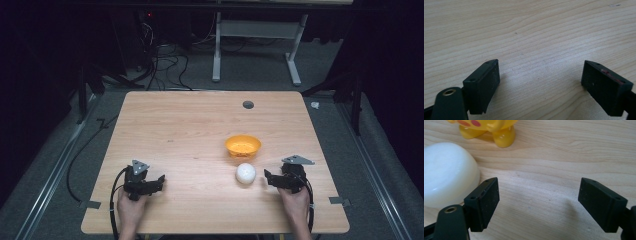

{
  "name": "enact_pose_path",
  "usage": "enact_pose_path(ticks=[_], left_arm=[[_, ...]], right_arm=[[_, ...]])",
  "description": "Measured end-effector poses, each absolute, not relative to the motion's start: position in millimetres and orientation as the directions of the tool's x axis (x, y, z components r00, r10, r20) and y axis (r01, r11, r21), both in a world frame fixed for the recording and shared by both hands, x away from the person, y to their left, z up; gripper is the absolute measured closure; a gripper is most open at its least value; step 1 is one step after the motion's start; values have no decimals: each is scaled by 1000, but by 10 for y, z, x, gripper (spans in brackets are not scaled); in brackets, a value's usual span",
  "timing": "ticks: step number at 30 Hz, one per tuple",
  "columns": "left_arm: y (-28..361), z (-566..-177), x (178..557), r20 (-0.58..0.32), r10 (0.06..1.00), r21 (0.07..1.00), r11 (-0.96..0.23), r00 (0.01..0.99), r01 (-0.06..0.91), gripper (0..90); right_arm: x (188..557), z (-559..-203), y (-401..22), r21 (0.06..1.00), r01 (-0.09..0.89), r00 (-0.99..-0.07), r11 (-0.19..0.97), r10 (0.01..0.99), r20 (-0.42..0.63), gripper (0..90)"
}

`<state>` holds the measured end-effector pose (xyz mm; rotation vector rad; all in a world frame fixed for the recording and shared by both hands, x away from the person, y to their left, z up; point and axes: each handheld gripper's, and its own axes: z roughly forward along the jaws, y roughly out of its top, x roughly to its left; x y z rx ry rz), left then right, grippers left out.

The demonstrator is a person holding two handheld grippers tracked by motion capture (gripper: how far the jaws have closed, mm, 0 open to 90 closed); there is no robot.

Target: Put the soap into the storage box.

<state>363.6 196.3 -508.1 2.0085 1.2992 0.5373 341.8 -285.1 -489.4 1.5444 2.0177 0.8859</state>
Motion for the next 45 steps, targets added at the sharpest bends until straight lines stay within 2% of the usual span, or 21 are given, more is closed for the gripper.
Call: enact_pose_path(ticks=[9, 15, 45], left_arm=[[1963, -5081, 3636, -19, 908, 727, -274, 418, 629, 157], [1962, -5081, 3636, -19, 908, 727, -275, 419, 629, 157], [1961, -5081, 3635, -19, 908, 727, -275, 418, 630, 157]], right_arm=[[3344, -4823, -2803, 737, 653, -307, 174, 950, 48, 204], [3236, -4747, -2739, 781, 600, -325, 173, 945, 40, 262], [3255, -4658, -2324, 789, 558, -467, 258, 883, 42, 200]])
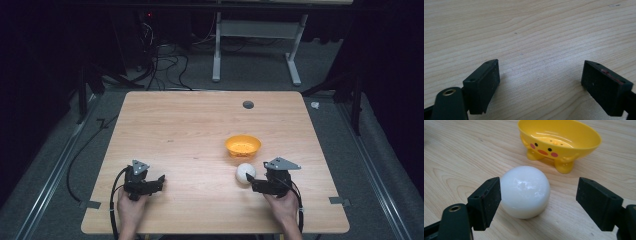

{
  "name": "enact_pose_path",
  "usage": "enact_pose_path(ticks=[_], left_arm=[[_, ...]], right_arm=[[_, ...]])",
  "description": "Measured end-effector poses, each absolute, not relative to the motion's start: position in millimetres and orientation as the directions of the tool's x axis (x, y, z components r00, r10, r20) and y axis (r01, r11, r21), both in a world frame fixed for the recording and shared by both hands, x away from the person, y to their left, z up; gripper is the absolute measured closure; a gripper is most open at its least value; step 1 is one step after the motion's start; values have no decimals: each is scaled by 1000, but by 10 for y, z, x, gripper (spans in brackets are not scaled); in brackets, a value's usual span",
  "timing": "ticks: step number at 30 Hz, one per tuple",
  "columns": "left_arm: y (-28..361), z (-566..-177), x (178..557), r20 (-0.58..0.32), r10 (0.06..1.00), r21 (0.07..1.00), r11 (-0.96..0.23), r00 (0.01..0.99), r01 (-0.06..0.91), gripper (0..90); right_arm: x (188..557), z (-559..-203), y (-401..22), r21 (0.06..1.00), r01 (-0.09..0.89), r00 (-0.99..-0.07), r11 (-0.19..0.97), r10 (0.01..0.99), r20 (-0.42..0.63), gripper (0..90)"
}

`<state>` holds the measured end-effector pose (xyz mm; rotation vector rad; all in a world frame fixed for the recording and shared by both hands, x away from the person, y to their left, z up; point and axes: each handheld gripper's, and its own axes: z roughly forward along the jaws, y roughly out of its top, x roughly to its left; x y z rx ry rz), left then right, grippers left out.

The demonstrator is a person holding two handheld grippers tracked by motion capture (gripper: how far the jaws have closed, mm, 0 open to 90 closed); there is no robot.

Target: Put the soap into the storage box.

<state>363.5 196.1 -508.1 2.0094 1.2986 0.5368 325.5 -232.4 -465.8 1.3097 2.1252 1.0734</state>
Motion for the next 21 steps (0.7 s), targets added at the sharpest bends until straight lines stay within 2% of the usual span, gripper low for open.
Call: enact_pose_path(ticks=[21], left_arm=[[1961, -5081, 3635, -19, 908, 727, -275, 419, 629, 157]], right_arm=[[3403, -4781, -2119, 760, 576, -516, 301, 855, 52, 152]])
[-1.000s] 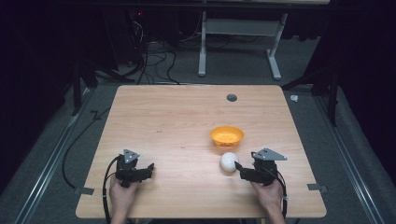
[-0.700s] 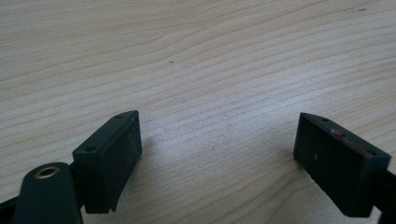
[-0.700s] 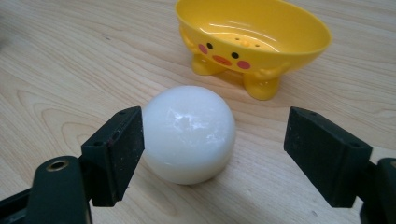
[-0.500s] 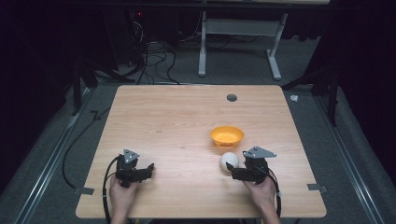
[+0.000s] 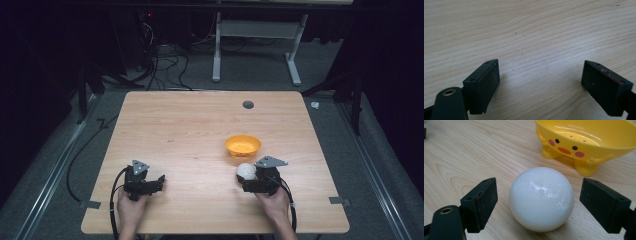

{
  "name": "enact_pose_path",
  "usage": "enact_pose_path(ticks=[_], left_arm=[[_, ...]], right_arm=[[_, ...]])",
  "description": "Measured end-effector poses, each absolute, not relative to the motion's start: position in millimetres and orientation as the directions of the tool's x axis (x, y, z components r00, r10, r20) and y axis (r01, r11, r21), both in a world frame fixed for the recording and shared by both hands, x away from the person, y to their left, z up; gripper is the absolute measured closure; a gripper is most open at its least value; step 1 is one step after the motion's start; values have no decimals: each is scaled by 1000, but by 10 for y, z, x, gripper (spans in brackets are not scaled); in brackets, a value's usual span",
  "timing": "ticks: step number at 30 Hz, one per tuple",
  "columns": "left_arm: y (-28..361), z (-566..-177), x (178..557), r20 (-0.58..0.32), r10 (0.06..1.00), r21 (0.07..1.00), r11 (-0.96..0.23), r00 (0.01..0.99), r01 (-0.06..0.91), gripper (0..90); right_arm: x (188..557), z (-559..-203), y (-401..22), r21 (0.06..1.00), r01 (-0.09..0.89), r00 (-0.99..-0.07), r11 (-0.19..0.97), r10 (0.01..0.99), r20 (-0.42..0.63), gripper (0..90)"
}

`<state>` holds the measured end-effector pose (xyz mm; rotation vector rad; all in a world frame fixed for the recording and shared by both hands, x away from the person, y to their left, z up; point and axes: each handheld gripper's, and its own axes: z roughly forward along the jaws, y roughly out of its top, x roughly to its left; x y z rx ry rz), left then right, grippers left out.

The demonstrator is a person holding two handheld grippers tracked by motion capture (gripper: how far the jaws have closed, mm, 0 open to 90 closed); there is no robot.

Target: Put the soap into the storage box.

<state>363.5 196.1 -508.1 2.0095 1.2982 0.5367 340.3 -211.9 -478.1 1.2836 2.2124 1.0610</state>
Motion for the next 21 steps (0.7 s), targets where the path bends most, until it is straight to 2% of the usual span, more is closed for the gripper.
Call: enact_pose_path(ticks=[21], left_arm=[[1962, -5080, 3636, -18, 908, 727, -276, 419, 629, 157]], right_arm=[[3472, -4905, -2060, 729, 608, -507, 316, 861, 50, 168]])
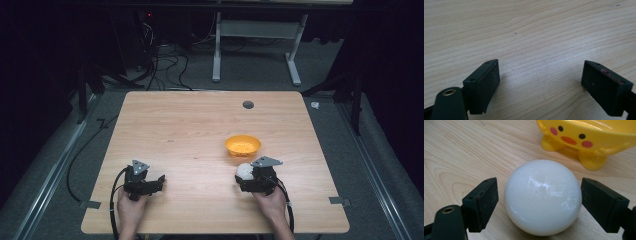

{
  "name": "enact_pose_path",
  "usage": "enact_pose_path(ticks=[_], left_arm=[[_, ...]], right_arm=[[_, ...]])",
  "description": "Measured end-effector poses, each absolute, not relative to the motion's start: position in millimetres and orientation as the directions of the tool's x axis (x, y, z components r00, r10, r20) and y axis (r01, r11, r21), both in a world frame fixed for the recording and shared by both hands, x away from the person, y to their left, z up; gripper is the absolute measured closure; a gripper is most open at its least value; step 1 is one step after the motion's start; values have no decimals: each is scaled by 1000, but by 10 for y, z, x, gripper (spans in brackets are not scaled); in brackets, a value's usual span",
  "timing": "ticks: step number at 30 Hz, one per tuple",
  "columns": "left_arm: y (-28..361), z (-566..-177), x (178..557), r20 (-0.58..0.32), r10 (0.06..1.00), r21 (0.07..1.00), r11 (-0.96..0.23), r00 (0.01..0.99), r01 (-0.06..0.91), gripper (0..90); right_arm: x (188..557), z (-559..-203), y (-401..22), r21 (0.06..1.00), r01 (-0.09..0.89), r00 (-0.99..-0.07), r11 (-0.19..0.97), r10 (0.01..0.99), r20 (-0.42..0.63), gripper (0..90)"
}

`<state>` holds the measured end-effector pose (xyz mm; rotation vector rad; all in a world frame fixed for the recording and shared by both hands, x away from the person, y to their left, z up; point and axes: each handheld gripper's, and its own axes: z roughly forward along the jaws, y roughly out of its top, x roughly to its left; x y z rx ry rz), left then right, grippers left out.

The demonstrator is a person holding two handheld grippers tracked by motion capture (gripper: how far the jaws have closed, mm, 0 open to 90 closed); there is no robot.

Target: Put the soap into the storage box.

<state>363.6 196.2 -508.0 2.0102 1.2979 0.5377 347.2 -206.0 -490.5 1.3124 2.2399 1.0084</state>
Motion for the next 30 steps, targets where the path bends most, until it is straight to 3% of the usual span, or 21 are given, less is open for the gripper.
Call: enact_pose_path(ticks=[30], left_arm=[[1962, -5081, 3635, -19, 908, 727, -275, 419, 629, 157]], right_arm=[[3506, -4984, -2009, 695, 623, -500, 359, 866, 2, 229]])
